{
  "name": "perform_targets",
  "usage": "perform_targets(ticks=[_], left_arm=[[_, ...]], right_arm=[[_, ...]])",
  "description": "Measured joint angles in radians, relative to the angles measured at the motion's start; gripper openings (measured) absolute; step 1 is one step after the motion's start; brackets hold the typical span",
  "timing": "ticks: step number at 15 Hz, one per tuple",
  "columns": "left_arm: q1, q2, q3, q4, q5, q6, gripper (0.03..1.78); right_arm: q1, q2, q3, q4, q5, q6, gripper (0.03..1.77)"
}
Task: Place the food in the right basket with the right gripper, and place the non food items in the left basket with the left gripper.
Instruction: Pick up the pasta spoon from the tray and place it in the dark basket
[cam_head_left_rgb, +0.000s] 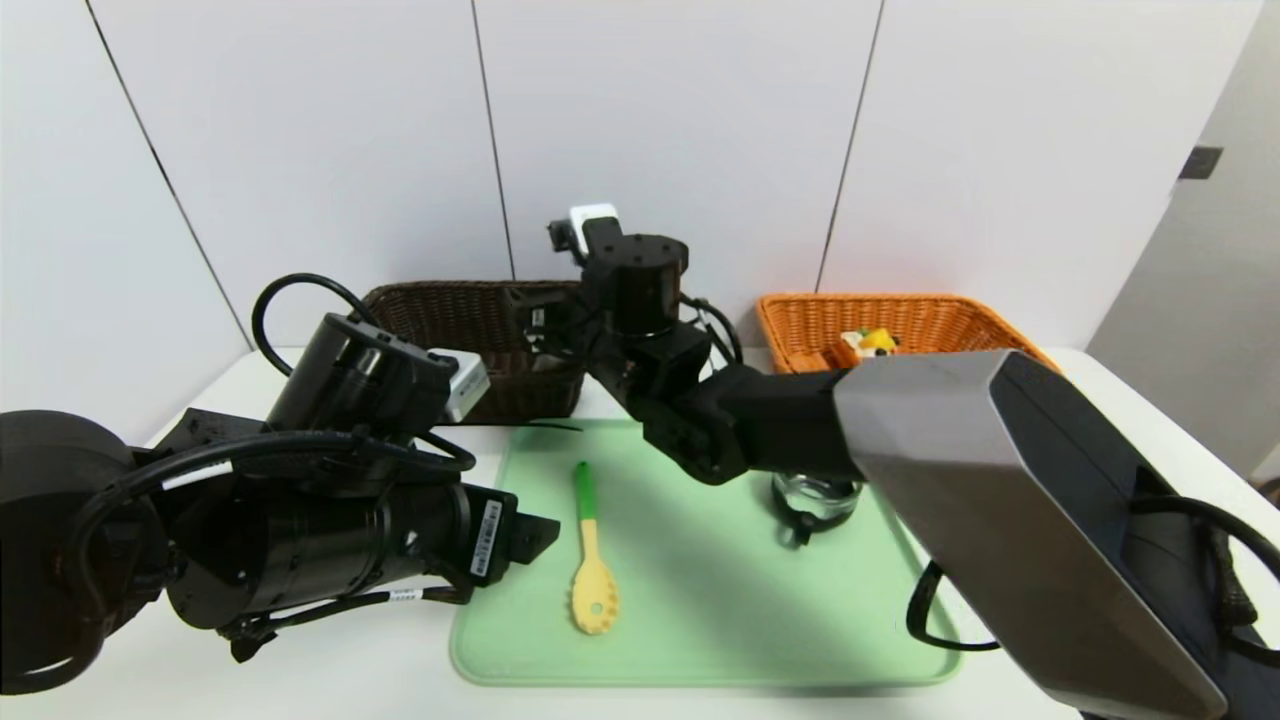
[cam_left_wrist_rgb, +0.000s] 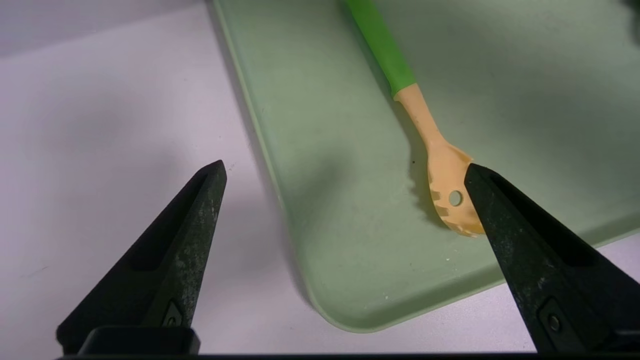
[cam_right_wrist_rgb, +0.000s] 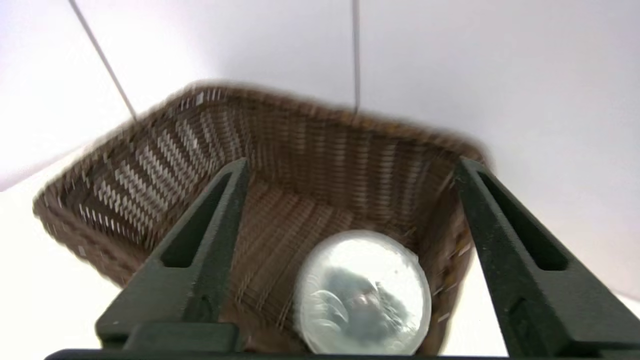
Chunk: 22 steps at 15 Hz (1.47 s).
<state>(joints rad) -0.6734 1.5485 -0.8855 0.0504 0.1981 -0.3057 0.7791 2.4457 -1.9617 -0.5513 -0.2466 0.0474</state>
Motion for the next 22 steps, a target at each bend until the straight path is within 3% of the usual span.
perform_targets(ticks=[4, 6, 9, 13, 16, 20, 22], left_arm=[[0.000, 0.000, -0.015, 0.001, 0.001, 0.000, 1.69], [-0.002, 0.001, -0.042, 0.005, 0.002, 0.003, 1.69], [-0.006, 0.000, -0.098, 0.053, 0.006, 0.000, 1.69], [-0.033, -0.001, -0.190, 0.149, 0.004, -0.008, 1.69], [-0.085, 0.021, -0.298, 0.269, 0.007, -0.040, 1.69], [-0.139, 0.116, -0.548, 0.510, 0.014, -0.187, 1.69], [-0.149, 0.195, -0.703, 0.660, 0.022, -0.230, 1.69]], right_arm=[[-0.037, -0.109, 0.029, 0.250, -0.081, -0.070, 1.54], [-0.069, -0.158, 0.048, 0.294, -0.092, -0.115, 1.58], [-0.117, -0.226, 0.032, 0.330, -0.109, -0.103, 1.62], [-0.156, -0.340, 0.033, 0.486, -0.118, 0.010, 1.66], [-0.195, -0.457, 0.102, 0.646, -0.120, 0.051, 1.67], [-0.278, -0.629, 0.208, 1.070, -0.116, 0.154, 1.69], [-0.316, -0.718, 0.333, 1.230, -0.111, 0.177, 1.69]])
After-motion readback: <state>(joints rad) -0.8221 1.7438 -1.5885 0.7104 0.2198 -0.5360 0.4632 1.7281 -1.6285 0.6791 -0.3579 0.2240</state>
